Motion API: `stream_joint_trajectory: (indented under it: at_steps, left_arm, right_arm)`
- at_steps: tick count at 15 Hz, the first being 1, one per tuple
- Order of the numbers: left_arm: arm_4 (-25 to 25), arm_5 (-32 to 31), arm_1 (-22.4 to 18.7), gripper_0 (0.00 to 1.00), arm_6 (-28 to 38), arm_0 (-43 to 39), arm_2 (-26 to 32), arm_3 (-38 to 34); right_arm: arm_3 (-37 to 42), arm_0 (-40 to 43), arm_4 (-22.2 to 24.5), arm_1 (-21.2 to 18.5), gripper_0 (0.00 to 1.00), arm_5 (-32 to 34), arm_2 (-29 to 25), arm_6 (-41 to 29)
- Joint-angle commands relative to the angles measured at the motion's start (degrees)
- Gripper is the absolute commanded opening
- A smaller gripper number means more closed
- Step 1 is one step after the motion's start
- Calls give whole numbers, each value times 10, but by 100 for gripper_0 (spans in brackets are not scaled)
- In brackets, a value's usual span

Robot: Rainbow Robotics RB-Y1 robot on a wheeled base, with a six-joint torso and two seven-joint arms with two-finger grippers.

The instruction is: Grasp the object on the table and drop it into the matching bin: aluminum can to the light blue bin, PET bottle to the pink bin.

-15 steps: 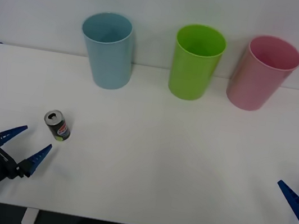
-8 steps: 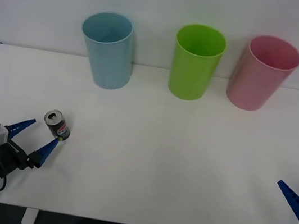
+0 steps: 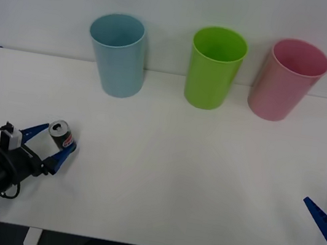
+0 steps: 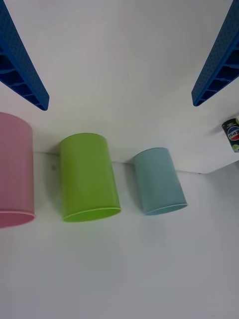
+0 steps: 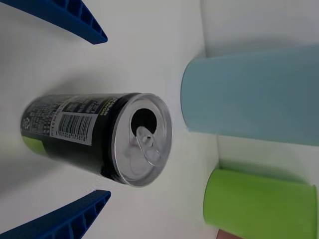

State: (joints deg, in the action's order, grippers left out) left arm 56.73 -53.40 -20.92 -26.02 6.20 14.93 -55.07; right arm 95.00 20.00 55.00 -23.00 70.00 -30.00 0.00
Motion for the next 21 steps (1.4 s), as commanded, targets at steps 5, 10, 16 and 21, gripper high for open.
stream_joint_trajectory:
  at_steps: [5, 10, 16, 21]
  left_arm:
    - [15, 24, 23, 100, -2, 20, -5, 1]
    - [15, 31, 24, 100, -2, 27, -17, 4]
    - [15, 31, 26, 7, -2, 28, -20, 5]
    - [15, 31, 27, 0, 0, 26, -21, 4]
  right_arm:
    - [0, 0, 0, 0, 100, 0, 0, 0]
    - [0, 0, 0, 0, 100, 0, 0, 0]
    - [0, 0, 0, 0, 100, 0, 0, 0]
    - [0, 0, 0, 0, 100, 0, 0, 0]
